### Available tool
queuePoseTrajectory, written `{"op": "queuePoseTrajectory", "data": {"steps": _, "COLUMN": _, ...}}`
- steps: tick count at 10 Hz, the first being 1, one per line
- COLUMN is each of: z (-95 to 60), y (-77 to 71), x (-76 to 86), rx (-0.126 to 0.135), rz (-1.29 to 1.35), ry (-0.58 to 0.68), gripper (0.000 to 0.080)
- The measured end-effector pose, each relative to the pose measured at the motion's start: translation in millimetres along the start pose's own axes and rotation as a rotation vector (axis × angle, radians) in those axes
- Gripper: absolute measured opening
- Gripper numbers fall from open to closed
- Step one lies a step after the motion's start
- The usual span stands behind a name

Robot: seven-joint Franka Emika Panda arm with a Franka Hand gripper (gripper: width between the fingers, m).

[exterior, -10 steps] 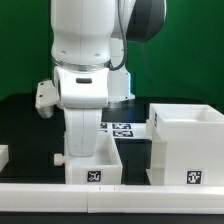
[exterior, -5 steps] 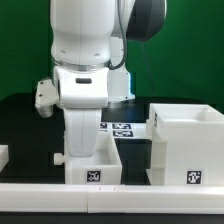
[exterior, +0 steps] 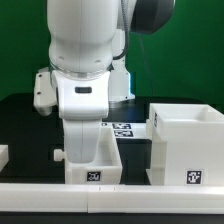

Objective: Assemble drawer

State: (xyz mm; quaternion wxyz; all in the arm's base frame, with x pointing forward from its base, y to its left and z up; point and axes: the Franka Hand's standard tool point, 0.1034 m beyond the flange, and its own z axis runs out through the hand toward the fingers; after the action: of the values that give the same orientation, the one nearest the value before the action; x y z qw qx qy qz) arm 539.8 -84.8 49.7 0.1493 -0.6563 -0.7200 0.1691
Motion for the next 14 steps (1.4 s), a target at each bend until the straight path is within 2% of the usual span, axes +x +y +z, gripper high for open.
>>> {"op": "queuePoseTrajectory", "data": {"steps": 1, "z": 0.1, "y": -0.1, "x": -0.5, "rx": -0.002, "rz": -0.003, "ry": 0.002, "gripper": 0.0042}}
{"op": "queuePoseTrajectory", "data": {"steps": 2, "z": -0.6, "y": 1.9, "x": -3.8, "rx": -0.023, "rz": -0.014, "ry": 0.003, "gripper": 0.0042}}
{"op": "queuePoseTrajectory", "data": {"steps": 3, "z": -0.1, "y": 9.2, "x": -6.9, "rx": -0.112, "rz": -0.016, "ry": 0.008, "gripper": 0.0042}}
{"op": "queuePoseTrajectory", "data": {"steps": 4, "z": 2.2, "y": 9.6, "x": -9.4, "rx": -0.212, "rz": -0.021, "ry": 0.0, "gripper": 0.0041}}
{"op": "queuePoseTrajectory", "data": {"steps": 5, "z": 5.2, "y": 6.3, "x": -11.8, "rx": -0.286, "rz": -0.027, "ry": -0.01, "gripper": 0.0041}}
{"op": "queuePoseTrajectory", "data": {"steps": 6, "z": 6.2, "y": 6.2, "x": -13.0, "rx": -0.33, "rz": -0.023, "ry": -0.017, "gripper": 0.0041}}
{"op": "queuePoseTrajectory", "data": {"steps": 7, "z": 5.3, "y": 10.6, "x": -15.9, "rx": -0.404, "rz": -0.019, "ry": -0.029, "gripper": 0.0041}}
{"op": "queuePoseTrajectory", "data": {"steps": 8, "z": 8.3, "y": 9.9, "x": -17.9, "rx": -0.439, "rz": -0.013, "ry": -0.032, "gripper": 0.0041}}
{"op": "queuePoseTrajectory", "data": {"steps": 9, "z": 7.4, "y": 13.7, "x": -19.7, "rx": -0.51, "rz": -0.004, "ry": -0.042, "gripper": 0.0041}}
{"op": "queuePoseTrajectory", "data": {"steps": 10, "z": 8.4, "y": 14.2, "x": -10.2, "rx": -0.56, "rz": 0.036, "ry": -0.033, "gripper": 0.0041}}
{"op": "queuePoseTrajectory", "data": {"steps": 11, "z": 6.5, "y": 16.9, "x": 10.8, "rx": -0.548, "rz": 0.084, "ry": -0.007, "gripper": 0.0041}}
{"op": "queuePoseTrajectory", "data": {"steps": 13, "z": -0.9, "y": 27.2, "x": 51.7, "rx": -0.556, "rz": 0.156, "ry": 0.005, "gripper": 0.0041}}
{"op": "queuePoseTrajectory", "data": {"steps": 14, "z": 1.8, "y": 28.6, "x": 59.4, "rx": -0.537, "rz": 0.185, "ry": 0.006, "gripper": 0.0041}}
